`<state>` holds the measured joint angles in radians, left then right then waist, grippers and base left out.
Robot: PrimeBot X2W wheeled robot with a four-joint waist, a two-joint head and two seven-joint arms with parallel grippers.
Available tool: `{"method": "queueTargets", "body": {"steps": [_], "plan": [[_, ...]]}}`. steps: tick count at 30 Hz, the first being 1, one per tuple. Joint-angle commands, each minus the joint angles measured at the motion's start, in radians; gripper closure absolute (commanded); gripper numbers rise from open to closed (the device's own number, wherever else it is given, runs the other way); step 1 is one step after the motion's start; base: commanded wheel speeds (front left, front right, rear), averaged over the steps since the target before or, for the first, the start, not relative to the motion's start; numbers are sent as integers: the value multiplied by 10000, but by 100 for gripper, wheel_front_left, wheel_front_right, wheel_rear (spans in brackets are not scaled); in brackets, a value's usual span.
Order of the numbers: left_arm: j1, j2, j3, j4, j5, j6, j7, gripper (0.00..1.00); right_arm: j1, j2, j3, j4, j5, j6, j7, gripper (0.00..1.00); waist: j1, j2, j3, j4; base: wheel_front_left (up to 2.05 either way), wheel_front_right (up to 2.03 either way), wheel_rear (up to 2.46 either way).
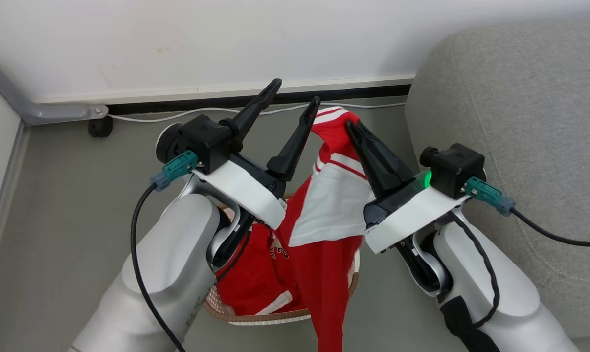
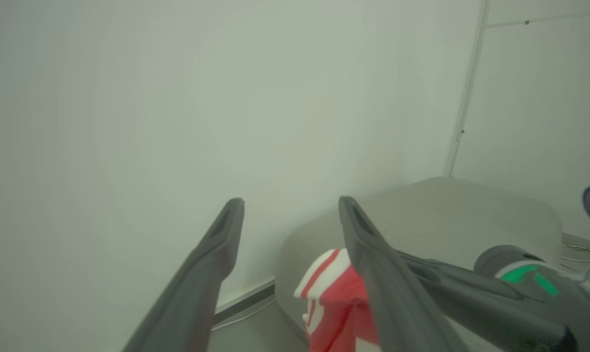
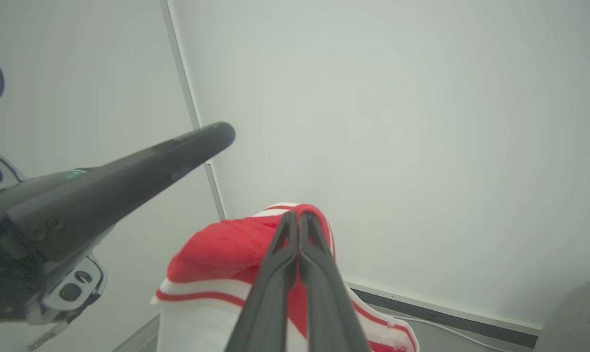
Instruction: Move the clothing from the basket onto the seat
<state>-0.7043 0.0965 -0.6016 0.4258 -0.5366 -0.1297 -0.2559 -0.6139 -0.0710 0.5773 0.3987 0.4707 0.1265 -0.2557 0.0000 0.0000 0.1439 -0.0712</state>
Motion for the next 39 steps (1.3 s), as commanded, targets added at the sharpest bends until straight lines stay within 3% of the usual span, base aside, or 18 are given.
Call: {"method": "queueTargets", "body": {"steps": [1, 9, 35, 39], "plan": [[-64, 303, 268, -203, 97, -9, -58, 0, 195, 98, -232, -473, -177, 42, -61, 100, 0, 0, -53, -278, 0, 0, 0], [610, 416, 198, -313, 58, -9, -58, 0, 690, -178, -1173, -1289, -465, 42, -61, 100, 0, 0, -245, -1355, 0, 0, 0], [1869, 356, -226, -543, -230, -9, -59, 0, 898, -439, -1966, -2449, -568, 42, -61, 100, 0, 0, -566, -4511, 0, 0, 0], [1860, 268, -383, -581, -276, -9, -59, 0, 1094, -568, -2326, -2707, -587, 42, -61, 100, 0, 0, -473, -4679, 0, 0, 0]]}}
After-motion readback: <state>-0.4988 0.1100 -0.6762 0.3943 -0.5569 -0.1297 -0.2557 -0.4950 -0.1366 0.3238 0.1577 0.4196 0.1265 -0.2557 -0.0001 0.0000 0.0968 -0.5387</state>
